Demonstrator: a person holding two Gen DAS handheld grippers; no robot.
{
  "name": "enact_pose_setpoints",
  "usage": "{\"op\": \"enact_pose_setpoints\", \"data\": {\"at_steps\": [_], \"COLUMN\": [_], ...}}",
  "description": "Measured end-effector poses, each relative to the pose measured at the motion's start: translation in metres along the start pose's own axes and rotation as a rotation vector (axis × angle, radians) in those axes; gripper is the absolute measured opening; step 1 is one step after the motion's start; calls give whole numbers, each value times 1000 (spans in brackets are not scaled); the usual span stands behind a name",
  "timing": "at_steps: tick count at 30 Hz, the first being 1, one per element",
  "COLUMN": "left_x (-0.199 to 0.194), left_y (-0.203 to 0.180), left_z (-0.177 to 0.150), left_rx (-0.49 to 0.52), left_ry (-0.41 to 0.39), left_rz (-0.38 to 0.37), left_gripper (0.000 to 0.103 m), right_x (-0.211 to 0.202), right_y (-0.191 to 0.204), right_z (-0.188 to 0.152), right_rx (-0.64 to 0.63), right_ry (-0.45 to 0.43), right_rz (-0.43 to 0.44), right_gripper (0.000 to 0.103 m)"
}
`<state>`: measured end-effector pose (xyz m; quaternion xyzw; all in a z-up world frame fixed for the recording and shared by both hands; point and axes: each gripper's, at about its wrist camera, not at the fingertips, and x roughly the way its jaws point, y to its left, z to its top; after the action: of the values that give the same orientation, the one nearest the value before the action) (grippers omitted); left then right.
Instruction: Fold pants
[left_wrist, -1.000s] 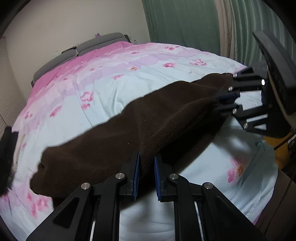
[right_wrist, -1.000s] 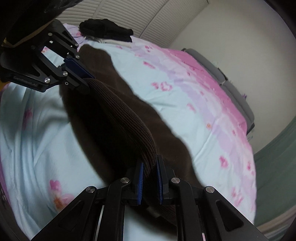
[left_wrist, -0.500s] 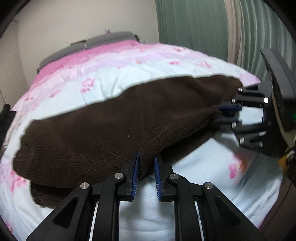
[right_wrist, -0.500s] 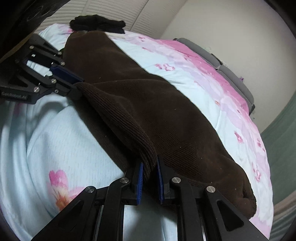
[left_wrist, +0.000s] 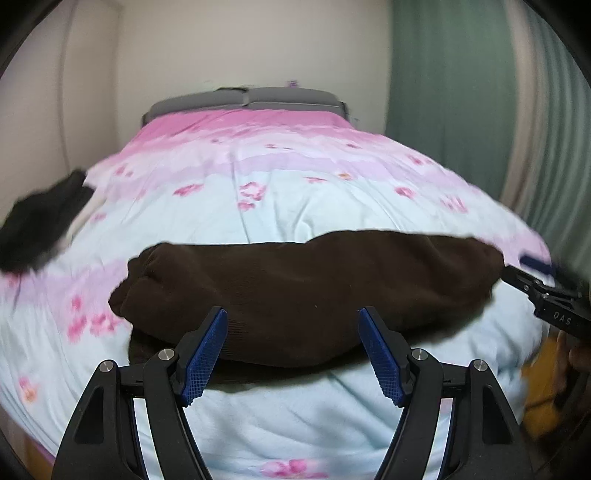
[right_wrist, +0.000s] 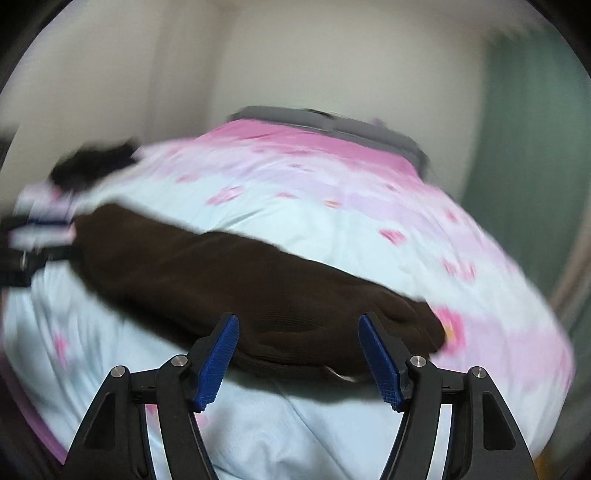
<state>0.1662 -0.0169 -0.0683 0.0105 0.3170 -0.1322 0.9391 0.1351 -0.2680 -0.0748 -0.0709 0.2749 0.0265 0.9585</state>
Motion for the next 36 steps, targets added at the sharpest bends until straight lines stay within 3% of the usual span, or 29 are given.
{"op": "enact_pose_setpoints", "data": {"at_steps": [4,7,12,14,16,18,21,25,29,32,34,36], "left_x": [12,18,20,23,24,24,26,33,34,33,29,22], "left_y": [-10,-19,-34,-37,-39,-39,-39,-38,-34,-28,-18,-3], "left_z": [3,5,8,9,10,11,11,7,0,-2,-2,-3], "left_rx": [-17,-22,7,12,9,4,3,-5,-5,-15,-30,-57], "left_ry": [0,3,-2,1,3,-1,-4,15,23,21,13,1], "left_rz": [-6,-23,-22,-24,-19,-18,-17,-8,9,25,47,80], "left_gripper": [72,72,72,72,72,72,72,72,72,72,72,72], "right_x": [20,42,72,81,90,90,71,72,99,94,89,79], "right_y": [-61,-103,-134,-138,-140,-141,-145,-147,-152,-149,-145,-138], "right_z": [-6,-21,-39,-45,-46,-44,-30,-23,-51,-48,-41,-35], "right_rx": [345,596,847,905,931,927,849,776,839,818,794,769], "right_ry": [76,125,171,176,177,161,55,20,163,169,180,171], "right_rz": [-32,-4,58,96,133,126,110,76,98,70,15,-10], "right_gripper": [68,68,67,61,35,23,20,20,22,34,53,56]}}
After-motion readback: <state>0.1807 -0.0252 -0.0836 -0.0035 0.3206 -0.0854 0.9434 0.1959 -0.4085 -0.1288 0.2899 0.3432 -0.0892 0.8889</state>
